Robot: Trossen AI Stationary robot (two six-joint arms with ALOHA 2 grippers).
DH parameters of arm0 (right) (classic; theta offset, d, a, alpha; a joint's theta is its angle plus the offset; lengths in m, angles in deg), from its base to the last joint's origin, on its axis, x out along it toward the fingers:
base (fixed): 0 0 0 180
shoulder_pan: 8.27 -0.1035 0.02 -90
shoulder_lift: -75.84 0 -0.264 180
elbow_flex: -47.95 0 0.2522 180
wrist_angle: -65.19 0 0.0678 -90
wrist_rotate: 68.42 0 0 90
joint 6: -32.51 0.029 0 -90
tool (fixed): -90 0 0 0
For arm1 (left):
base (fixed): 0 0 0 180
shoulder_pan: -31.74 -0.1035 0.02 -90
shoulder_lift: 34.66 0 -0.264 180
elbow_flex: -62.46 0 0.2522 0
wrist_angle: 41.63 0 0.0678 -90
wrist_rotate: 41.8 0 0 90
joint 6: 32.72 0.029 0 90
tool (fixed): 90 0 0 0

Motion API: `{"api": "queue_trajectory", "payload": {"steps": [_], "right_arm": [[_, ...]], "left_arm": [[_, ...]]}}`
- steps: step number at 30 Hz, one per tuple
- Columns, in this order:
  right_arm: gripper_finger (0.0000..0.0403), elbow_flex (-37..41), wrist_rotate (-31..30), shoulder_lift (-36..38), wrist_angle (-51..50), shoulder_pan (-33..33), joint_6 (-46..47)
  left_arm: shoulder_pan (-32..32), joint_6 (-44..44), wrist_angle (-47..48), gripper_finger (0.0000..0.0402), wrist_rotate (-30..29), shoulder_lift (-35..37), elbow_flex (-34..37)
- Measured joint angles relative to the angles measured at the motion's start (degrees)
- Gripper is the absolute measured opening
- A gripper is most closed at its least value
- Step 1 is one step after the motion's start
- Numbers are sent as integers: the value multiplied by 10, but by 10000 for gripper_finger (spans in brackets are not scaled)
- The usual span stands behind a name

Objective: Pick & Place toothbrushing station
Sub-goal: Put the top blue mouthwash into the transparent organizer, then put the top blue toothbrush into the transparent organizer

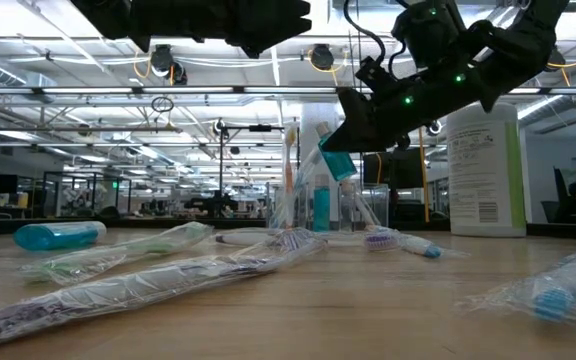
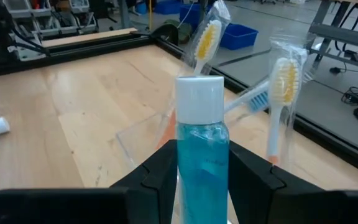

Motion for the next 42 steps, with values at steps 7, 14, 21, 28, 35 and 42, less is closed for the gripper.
{"api": "queue_trajectory", "payload": {"steps": [7, 14, 21, 28, 35, 42], "right_arm": [[114, 0, 13, -21, 70, 9, 15], [114, 0, 13, -61, 93, 20, 27], [114, 0, 13, -112, 159, 23, 26], [115, 0, 11, -127, 165, 30, 19], [144, 0, 12, -127, 164, 32, 17], [187, -1, 14, -127, 163, 32, 17]], "left_arm": [[0, -1, 0, 225, 0, 0, 0], [0, -6, 0, 225, 0, 0, 0], [0, -6, 5, 225, 0, 0, 0], [0, -3, 30, 225, 0, 0, 0], [0, -3, 35, 225, 0, 0, 0], [0, -9, 35, 225, 0, 0, 0]]}}
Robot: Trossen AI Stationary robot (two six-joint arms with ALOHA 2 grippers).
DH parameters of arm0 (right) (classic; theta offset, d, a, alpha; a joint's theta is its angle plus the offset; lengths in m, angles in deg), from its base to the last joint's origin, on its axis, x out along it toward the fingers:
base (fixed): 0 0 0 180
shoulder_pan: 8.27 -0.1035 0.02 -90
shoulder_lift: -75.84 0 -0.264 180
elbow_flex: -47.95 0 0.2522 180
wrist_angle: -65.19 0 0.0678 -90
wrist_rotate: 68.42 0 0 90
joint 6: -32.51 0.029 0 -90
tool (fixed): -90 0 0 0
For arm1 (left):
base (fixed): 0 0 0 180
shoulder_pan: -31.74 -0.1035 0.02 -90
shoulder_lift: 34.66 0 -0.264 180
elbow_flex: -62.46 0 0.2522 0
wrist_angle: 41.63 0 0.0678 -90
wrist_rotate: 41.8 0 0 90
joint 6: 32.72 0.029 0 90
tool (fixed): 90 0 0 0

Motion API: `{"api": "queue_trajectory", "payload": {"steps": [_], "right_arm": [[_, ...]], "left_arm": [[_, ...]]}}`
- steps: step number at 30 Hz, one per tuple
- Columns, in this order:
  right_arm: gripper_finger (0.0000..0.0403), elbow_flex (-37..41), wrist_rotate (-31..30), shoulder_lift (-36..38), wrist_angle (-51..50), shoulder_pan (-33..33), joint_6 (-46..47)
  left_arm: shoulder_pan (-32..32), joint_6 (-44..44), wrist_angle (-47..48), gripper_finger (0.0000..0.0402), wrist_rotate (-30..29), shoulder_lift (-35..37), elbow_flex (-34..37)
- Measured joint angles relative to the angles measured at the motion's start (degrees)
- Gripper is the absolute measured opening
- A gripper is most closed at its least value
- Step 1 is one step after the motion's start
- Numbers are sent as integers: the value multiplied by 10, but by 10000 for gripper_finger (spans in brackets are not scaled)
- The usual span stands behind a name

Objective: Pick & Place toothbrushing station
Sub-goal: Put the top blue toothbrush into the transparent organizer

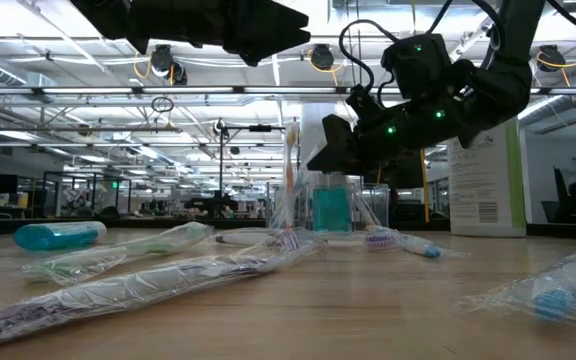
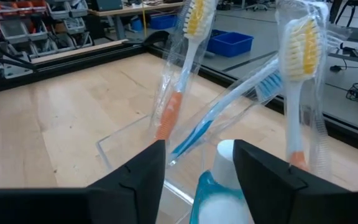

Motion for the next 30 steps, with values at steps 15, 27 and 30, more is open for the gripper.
{"api": "queue_trajectory", "payload": {"steps": [15, 27, 30], "right_arm": [[202, 1, 2, 28, 0, -12, -44], [201, -12, 62, 181, -163, -79, -22], [201, -50, 62, 222, -290, -108, 30]], "left_arm": [[0, -12, 9, 225, 0, 0, 0], [23, -26, 13, 225, -1, 0, 0], [30, -24, 14, 225, -7, 0, 0]]}}
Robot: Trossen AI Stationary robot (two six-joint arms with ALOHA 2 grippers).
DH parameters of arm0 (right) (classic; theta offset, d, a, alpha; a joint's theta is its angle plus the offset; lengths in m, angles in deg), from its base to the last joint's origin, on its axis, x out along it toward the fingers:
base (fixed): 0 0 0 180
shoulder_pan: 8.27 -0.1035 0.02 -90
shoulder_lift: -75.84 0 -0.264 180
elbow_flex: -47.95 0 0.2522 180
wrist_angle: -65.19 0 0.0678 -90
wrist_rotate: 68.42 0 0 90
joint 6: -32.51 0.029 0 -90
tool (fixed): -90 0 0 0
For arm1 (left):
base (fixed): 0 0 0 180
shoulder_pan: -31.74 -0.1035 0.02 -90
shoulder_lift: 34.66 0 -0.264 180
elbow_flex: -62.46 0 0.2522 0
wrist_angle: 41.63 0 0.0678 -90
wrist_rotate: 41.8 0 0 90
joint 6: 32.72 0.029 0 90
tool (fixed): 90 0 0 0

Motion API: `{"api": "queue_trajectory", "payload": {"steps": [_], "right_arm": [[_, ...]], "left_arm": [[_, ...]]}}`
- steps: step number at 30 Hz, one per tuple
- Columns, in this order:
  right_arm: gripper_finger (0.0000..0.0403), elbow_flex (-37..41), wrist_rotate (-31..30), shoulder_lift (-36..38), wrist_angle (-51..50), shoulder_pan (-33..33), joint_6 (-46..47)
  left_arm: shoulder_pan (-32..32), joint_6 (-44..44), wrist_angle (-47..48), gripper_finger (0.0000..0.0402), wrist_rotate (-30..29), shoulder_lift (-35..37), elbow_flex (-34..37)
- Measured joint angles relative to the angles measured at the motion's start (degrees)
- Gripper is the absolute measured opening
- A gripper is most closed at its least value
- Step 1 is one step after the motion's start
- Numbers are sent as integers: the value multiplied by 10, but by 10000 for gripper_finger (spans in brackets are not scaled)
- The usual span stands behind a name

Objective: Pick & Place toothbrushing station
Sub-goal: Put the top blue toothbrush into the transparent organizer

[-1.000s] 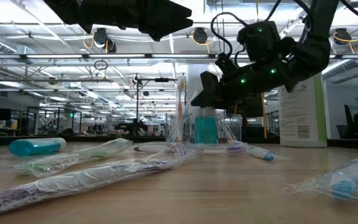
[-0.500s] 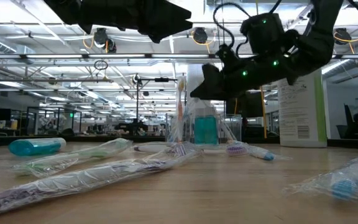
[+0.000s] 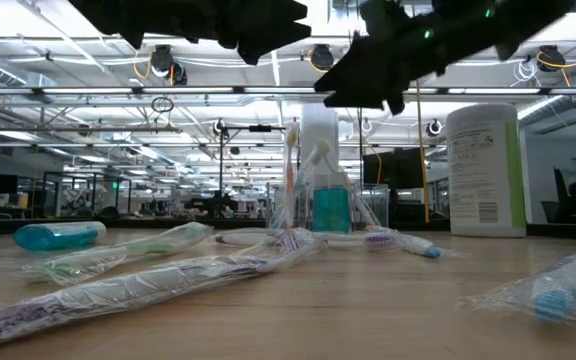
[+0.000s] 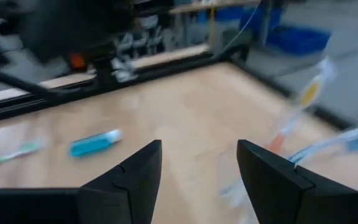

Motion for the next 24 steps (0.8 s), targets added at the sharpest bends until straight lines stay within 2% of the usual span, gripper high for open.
{"api": "queue_trajectory", "payload": {"steps": [3, 6, 8, 12, 15, 17, 20, 24], "right_arm": [[201, -41, -2, 16, -119, -24, 58], [201, -61, -55, 11, -175, -47, 75], [201, -61, -76, 3, -208, -56, 89], [201, -59, -62, -12, -286, -57, 186], [201, -36, -60, -28, -330, -64, 269], [201, -20, -60, -46, -325, -66, 319], [201, 2, -62, -65, -317, -69, 378], [201, 11, -63, -90, -314, -68, 400]], "left_arm": [[3, 1, 3, 225, -30, 0, 0], [3, -5, 27, 225, -88, 2, 0], [1, -14, 82, 225, -127, 17, 0], [1, -12, 221, 225, -185, 65, -1], [1, -12, 306, 225, -187, 98, -1], [1, -12, 352, 225, -186, 125, 0], [1, -14, 379, 225, -188, 154, -2], [-5, -18, 377, 225, -201, 184, -2]]}}
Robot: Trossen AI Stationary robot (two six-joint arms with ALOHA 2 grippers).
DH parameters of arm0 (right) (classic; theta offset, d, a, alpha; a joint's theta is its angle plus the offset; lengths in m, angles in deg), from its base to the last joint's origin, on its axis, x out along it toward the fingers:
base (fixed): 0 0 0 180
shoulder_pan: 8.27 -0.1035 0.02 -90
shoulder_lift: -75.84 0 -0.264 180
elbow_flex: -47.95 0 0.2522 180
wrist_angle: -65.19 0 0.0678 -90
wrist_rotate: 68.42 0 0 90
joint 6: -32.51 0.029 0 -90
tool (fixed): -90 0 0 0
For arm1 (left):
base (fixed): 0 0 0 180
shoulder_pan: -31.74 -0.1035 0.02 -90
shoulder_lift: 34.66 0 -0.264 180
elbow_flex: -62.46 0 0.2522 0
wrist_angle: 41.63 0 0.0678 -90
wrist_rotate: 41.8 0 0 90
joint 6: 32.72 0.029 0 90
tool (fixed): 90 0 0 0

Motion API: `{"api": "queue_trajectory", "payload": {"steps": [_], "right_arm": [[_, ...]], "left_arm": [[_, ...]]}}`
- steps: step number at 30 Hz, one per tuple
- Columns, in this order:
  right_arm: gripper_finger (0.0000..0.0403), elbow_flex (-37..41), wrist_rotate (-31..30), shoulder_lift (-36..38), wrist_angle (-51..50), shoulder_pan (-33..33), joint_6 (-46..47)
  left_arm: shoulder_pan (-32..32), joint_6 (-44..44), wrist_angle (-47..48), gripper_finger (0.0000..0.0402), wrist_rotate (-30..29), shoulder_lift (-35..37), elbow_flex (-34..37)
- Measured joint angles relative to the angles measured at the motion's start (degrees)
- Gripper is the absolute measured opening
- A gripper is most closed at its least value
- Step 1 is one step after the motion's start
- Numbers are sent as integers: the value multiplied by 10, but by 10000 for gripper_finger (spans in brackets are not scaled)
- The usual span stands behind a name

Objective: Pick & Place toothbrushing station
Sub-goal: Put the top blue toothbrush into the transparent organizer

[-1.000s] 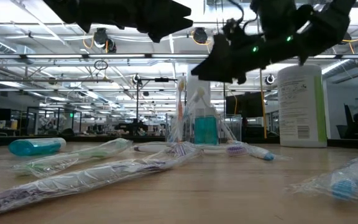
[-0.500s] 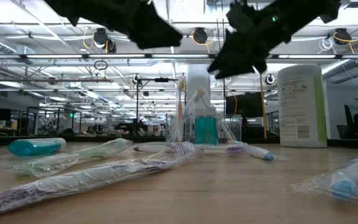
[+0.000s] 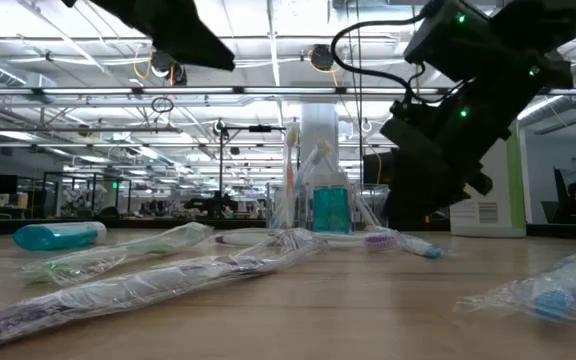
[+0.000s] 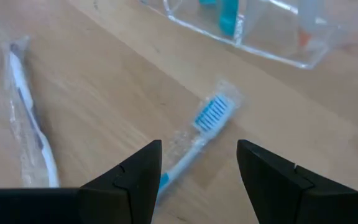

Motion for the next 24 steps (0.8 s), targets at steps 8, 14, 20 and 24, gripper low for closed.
{"api": "queue_trajectory", "payload": {"steps": [8, 14, 20, 24], "right_arm": [[201, 0, -12, -47, 3, 5, 44], [201, -3, -33, -90, 20, 10, 59], [162, -2, -33, -96, 54, 13, 22], [103, -1, -44, -97, 63, 13, 19]], "left_arm": [[-8, 6, 8, 225, 0, 8, 2], [-16, -5, 8, 225, 0, 8, 2], [-17, -10, 9, 225, 0, 8, 2], [-17, -22, 12, 225, 0, 8, 2]]}}
